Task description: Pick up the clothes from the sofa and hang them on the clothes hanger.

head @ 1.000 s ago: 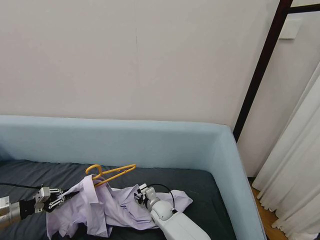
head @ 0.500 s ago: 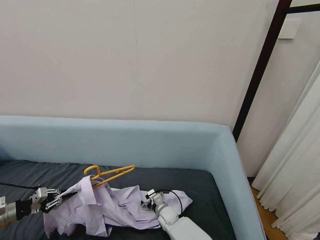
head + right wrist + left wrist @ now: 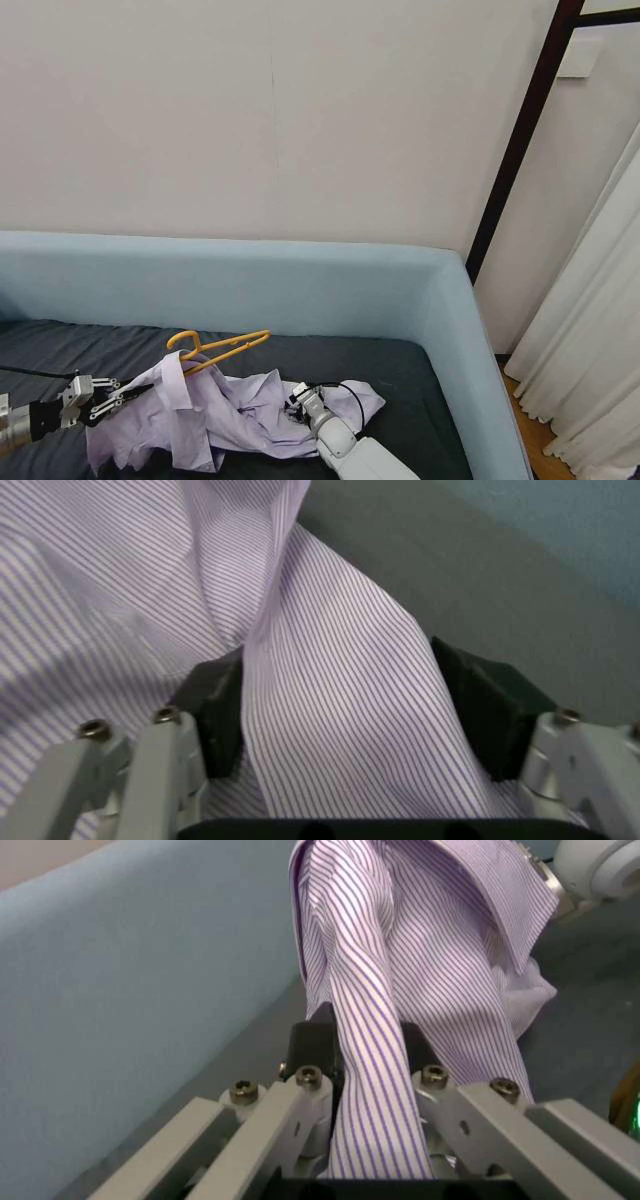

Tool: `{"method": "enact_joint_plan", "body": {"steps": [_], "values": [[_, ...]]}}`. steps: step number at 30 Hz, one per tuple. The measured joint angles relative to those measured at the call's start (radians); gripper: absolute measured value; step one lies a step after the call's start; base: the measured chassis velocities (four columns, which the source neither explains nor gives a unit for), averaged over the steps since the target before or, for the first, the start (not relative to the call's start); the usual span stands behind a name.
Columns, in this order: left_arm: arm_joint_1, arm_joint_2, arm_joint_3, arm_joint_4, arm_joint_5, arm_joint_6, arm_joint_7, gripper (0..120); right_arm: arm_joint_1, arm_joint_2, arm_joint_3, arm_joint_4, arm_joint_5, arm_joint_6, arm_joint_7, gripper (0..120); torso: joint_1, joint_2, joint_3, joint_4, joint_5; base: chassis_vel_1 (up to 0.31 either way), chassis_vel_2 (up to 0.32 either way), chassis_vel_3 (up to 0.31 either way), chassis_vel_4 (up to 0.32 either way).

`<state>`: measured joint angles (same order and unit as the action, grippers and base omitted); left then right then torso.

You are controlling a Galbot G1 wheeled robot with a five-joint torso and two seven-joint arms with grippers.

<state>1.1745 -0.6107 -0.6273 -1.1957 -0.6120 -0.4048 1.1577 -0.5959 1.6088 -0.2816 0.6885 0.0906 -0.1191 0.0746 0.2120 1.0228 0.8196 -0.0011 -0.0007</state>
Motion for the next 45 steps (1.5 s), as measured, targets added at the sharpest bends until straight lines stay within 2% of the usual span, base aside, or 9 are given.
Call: {"method": "enact_joint_plan", "body": {"steps": [4, 13, 15, 18, 21, 26, 29, 37, 45], "values": [[-0.008, -0.005, 0.004, 0.008, 0.001, -0.001, 0.0, 7, -0.005, -0.001, -0.005, 0.006, -0.007, 0.013, 0.013, 46, 0.0, 0.0, 0.0, -0.0002, -0.0001, 0.0, 0.0, 0.0, 0.0], [-0.022, -0.01, 0.016, 0.018, 0.005, -0.003, 0.005, 7, -0.008, -0.001, -0.002, 0.026, 0.018, 0.034, 0.002, 18, 0.0, 0.0, 0.0, -0.0003, -0.0002, 0.0, 0.0, 0.0, 0.0], [-0.028, -0.013, 0.019, 0.022, 0.005, -0.005, 0.006, 7, -0.008, -0.001, -0.001, 0.047, 0.049, 0.034, -0.006, 6, 0.0, 0.0, 0.0, -0.0003, -0.0001, 0.0, 0.0, 0.0, 0.0], [-0.037, -0.019, 0.022, 0.026, 0.005, -0.006, 0.008, 7, -0.008, -0.001, 0.0, 0.08, 0.1, 0.031, -0.021, 0, 0.0, 0.0, 0.0, -0.0002, -0.0003, 0.0, 0.0, 0.0, 0.0], [-0.049, -0.023, 0.022, 0.029, -0.007, -0.01, 0.008, 7, -0.005, -0.001, -0.012, 0.165, 0.219, 0.0, -0.032, 0, 0.0, 0.0, 0.0, -0.0003, -0.0003, 0.0, 0.0, 0.0, 0.0], [-0.053, -0.025, 0.02, 0.035, -0.011, -0.017, 0.008, 7, 0.006, -0.017, -0.012, 0.201, 0.26, -0.006, -0.063, 0, 0.0, 0.0, 0.0, 0.0007, 0.0, 0.0, 0.0, 0.0, 0.0], [-0.063, -0.033, 0.024, 0.035, -0.024, -0.02, 0.012, 7, 0.007, -0.06, 0.003, 0.246, 0.306, -0.009, -0.077, 0, 0.0, 0.0, 0.0, -0.0004, -0.0002, 0.0, 0.0, 0.0, 0.0], [-0.058, -0.015, 0.029, -0.004, -0.115, -0.017, 0.044, 7, 0.012, -0.178, 0.051, 0.44, 0.484, -0.078, -0.049, 0, 0.0, 0.0, 0.0, -0.0002, 0.0002, 0.0, 0.0, 0.0, 0.0], [-0.064, -0.016, 0.035, -0.012, -0.109, 0.017, 0.109, 7, 0.018, -0.298, 0.113, 0.654, 0.631, -0.112, -0.02, 0, 0.0, 0.0, 0.0, -0.0003, 0.0002, 0.0, 0.0, 0.0, 0.0]]}}
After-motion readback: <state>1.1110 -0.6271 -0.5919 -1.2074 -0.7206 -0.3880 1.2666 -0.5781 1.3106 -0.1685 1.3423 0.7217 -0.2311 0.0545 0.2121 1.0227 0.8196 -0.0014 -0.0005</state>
